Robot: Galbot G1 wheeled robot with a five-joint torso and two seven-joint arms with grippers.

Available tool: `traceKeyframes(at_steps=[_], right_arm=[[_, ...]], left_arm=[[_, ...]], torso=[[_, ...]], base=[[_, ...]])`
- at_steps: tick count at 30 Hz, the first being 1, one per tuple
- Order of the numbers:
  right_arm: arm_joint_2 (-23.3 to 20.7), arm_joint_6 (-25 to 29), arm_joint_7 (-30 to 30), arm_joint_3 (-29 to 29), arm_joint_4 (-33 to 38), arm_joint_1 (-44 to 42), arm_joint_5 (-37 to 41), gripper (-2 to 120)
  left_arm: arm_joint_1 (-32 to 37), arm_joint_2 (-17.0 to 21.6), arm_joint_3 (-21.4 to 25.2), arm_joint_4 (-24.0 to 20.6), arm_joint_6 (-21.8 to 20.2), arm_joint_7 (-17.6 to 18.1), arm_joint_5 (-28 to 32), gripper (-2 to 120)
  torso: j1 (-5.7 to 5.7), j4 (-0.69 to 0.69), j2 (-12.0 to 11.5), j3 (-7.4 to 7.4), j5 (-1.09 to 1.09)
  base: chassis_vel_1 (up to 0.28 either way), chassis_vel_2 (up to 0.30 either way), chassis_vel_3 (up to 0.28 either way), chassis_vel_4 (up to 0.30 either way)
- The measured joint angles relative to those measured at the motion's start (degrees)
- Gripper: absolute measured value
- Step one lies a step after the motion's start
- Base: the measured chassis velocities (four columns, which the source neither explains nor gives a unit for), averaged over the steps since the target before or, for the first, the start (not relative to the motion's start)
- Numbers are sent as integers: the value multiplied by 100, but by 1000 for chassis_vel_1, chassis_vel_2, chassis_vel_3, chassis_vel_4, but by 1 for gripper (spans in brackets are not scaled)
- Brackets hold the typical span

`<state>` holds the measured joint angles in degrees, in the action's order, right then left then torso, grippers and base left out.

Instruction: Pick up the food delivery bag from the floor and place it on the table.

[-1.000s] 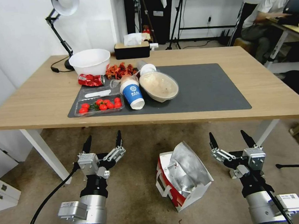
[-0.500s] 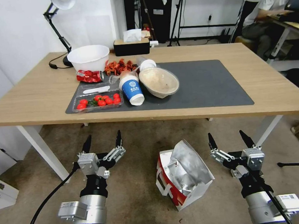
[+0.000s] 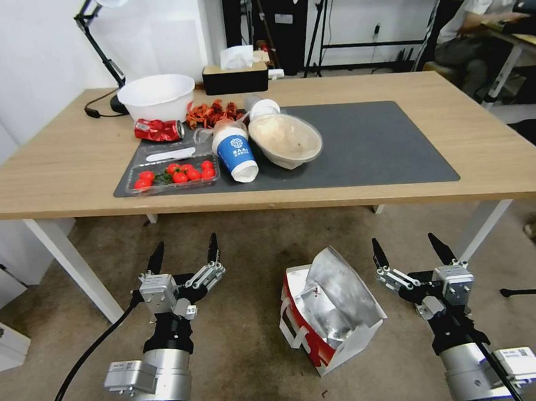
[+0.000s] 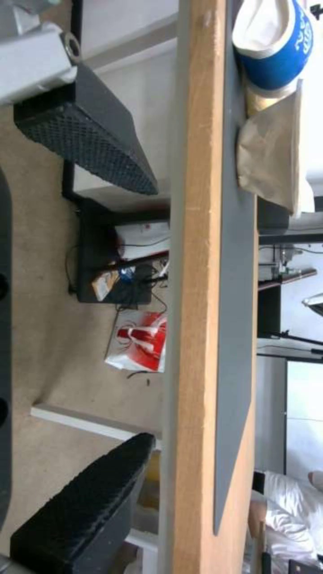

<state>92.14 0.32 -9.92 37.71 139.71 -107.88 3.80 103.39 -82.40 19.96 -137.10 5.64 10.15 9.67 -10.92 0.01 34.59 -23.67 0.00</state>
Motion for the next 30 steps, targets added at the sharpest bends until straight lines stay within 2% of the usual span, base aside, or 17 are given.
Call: traceKeyframes(at_steps=[30], right_arm=[[0, -33, -14, -10, -73, 31, -8, 100]], left_arm=[[-30, 49, -12, 112, 27, 3, -34, 100]], torso=[[280, 0, -742, 462, 0]], base=[[0, 0, 0, 0]])
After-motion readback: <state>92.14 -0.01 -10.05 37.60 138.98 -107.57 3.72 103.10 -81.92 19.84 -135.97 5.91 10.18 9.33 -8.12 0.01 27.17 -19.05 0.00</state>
